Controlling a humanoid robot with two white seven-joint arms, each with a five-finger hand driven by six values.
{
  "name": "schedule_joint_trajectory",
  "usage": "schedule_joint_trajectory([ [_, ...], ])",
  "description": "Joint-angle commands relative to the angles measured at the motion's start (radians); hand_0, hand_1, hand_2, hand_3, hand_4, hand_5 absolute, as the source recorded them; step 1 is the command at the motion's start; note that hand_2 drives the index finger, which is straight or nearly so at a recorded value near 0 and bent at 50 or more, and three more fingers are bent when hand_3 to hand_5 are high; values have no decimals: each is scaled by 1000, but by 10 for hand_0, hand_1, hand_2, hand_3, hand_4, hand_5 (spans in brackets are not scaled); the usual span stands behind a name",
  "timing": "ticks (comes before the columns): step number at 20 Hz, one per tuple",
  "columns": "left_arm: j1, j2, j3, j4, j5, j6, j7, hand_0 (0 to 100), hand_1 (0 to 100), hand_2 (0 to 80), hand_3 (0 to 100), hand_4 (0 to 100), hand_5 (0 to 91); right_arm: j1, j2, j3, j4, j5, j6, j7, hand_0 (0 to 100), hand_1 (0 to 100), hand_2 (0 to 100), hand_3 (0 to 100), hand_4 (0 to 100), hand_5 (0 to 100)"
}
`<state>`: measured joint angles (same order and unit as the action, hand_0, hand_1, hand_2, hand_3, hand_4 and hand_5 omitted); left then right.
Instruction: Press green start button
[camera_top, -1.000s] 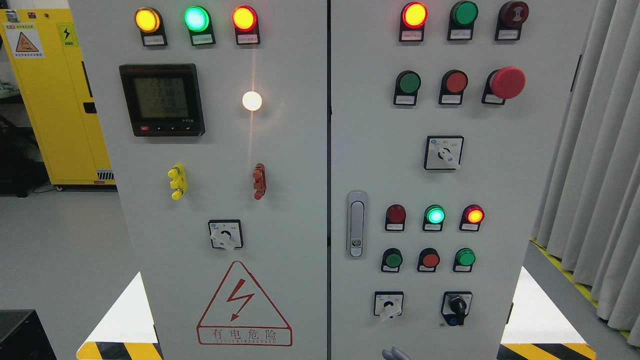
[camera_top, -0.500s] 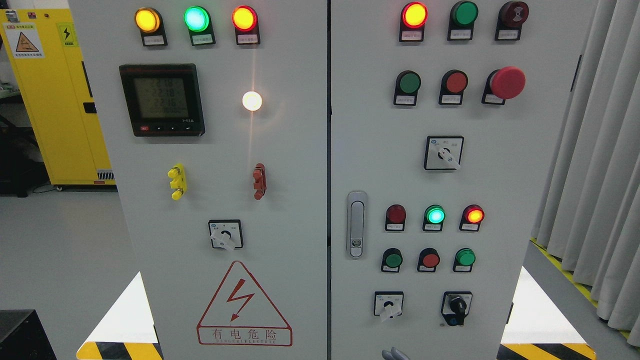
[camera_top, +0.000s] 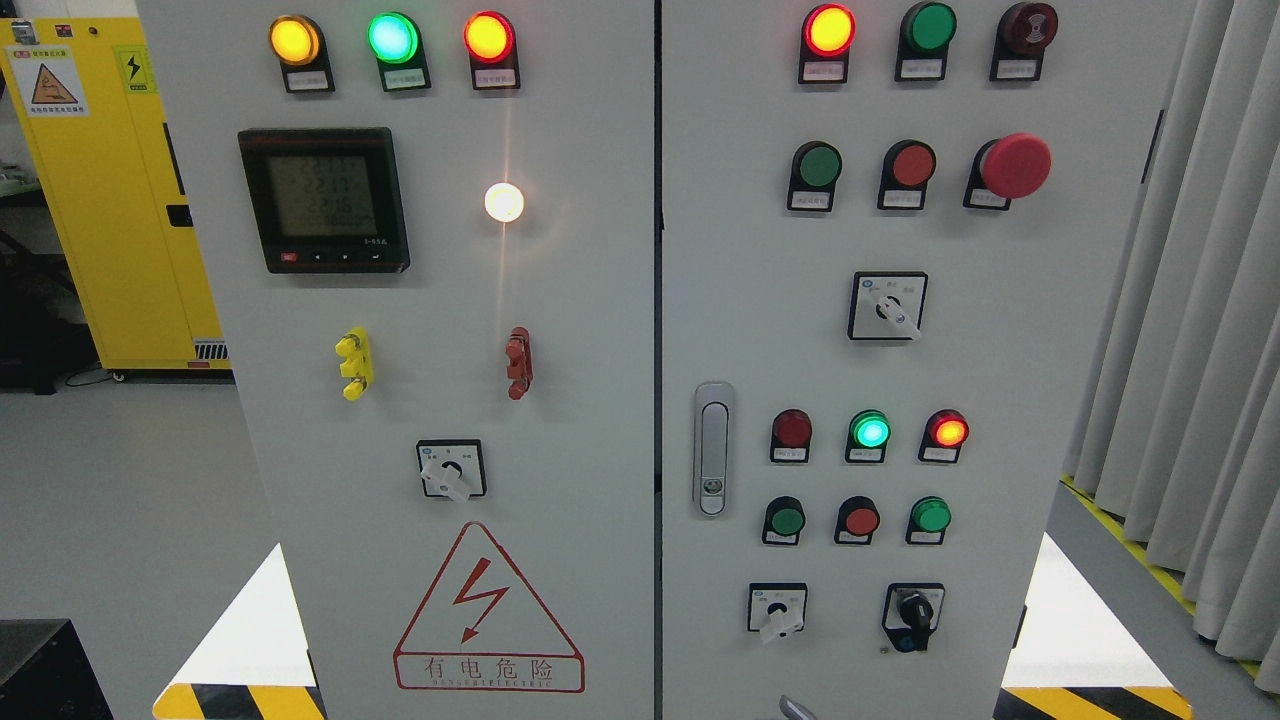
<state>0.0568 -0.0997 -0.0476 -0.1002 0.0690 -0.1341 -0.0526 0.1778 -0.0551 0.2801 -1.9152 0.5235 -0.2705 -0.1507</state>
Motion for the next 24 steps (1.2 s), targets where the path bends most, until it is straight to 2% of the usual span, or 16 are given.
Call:
schedule_joint_trajectory([
  [1, 0, 0, 0, 0, 0, 1, 0, 120, 556, 0, 0, 0, 0, -63, 1, -58, 27, 262, -4, -7, 516, 860, 0, 861, 937, 935],
  [5, 0, 0, 0, 1, 0, 1, 0, 120, 556, 0, 0, 0, 0, -176, 6, -68, 85, 377, 1, -6, 515, 870, 3, 892, 974, 981],
  [8, 0, 0, 0, -1, 0, 1, 0, 120, 556, 0, 0, 0, 0, -254, 8, -101, 133, 389, 2, -6, 453, 879, 14, 899, 977, 984],
  [9, 0, 0, 0, 0, 0, 1, 0, 120, 556, 0, 0, 0, 0, -271, 8, -104, 146, 400, 4, -4, 603, 906, 21, 891, 972, 979],
  [10, 1, 0, 0, 1, 0, 1, 0, 120, 556, 0, 0, 0, 0, -285, 8, -114, 159, 409, 4, -4, 795, 967, 33, 881, 960, 970],
  [12, 0, 0, 0, 1, 0, 1, 0, 120, 556, 0, 0, 0, 0, -308, 8, -136, 180, 414, 4, -4, 842, 995, 37, 877, 954, 967],
  [18, 0, 0, 0, 1, 0, 1, 0, 120, 556, 0, 0, 0, 0, -366, 8, -137, 243, 414, 4, 5, 1000, 1000, 36, 868, 940, 956],
  [24, 0, 0, 0, 1, 0, 1, 0, 120, 556, 0, 0, 0, 0, -409, 8, -139, 285, 406, 5, 5, 1000, 1000, 36, 864, 934, 954],
])
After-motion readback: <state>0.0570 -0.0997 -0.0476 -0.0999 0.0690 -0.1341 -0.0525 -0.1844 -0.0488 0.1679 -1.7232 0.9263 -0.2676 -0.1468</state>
